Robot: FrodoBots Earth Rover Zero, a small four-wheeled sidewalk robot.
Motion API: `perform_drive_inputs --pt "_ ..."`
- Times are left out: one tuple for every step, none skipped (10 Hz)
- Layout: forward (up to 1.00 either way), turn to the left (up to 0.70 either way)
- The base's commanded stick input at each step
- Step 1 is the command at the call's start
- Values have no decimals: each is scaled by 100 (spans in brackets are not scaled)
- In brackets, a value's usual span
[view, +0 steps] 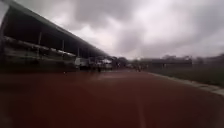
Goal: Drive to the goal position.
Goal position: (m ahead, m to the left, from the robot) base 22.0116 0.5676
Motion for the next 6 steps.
perform_drive_inputs --pt "50 2" --pt "50 2" --pt "50 2" --pt "50 2" --pt "50 2" --pt "50 2"
